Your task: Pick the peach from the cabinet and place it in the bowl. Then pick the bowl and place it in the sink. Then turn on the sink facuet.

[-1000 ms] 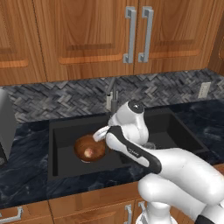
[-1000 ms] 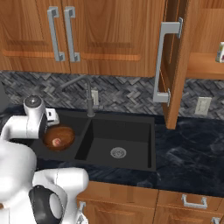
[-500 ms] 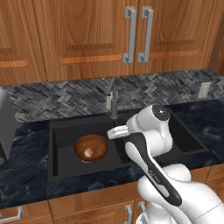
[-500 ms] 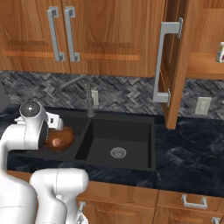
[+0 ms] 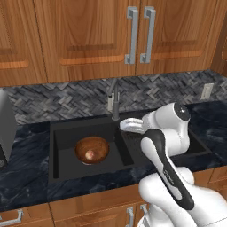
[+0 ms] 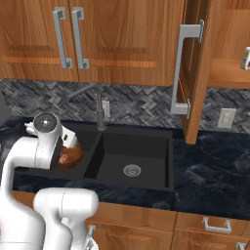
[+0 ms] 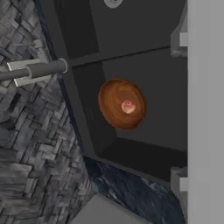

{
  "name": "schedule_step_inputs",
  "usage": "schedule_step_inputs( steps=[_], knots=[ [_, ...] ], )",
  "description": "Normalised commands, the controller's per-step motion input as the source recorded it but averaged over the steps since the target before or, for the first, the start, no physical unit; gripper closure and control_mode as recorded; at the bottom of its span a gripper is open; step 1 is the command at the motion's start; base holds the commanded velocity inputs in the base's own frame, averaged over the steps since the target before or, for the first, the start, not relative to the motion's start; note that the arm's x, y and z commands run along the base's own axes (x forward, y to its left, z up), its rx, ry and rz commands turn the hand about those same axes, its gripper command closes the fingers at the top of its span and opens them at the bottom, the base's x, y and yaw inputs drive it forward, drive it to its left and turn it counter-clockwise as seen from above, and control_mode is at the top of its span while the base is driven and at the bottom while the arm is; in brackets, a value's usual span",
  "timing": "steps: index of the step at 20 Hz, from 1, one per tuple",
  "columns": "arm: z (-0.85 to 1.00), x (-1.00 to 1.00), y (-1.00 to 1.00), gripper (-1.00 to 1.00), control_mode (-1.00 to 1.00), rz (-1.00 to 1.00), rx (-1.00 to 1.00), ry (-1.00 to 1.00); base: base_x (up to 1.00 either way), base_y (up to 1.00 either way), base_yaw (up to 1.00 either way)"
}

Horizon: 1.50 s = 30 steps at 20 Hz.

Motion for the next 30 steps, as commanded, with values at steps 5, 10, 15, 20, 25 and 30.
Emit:
schedule_step_inputs(
  steps=[5, 10, 15, 20, 25, 30],
  knots=[
    [0.37, 0.00, -0.44, -1.00, -1.00, -0.30, 0.46, 0.12, 0.00, 0.00, 0.00],
    [0.02, 0.00, -0.08, -1.00, -1.00, -0.46, 0.42, 0.24, 0.00, 0.00, 0.00],
    [-0.01, -0.01, -0.09, -1.00, -1.00, -0.46, 0.41, 0.31, 0.00, 0.00, 0.00],
    [0.22, 0.06, -0.31, -1.00, -1.00, -0.37, 0.47, 0.39, 0.00, 0.00, 0.00],
    [0.05, 0.29, -0.61, -1.00, -1.00, -0.23, 0.54, 0.35, 0.00, 0.00, 0.00],
    [-0.09, 0.62, -0.41, -1.00, -1.00, -0.21, 0.55, 0.24, 0.00, 0.00, 0.00]
  ],
)
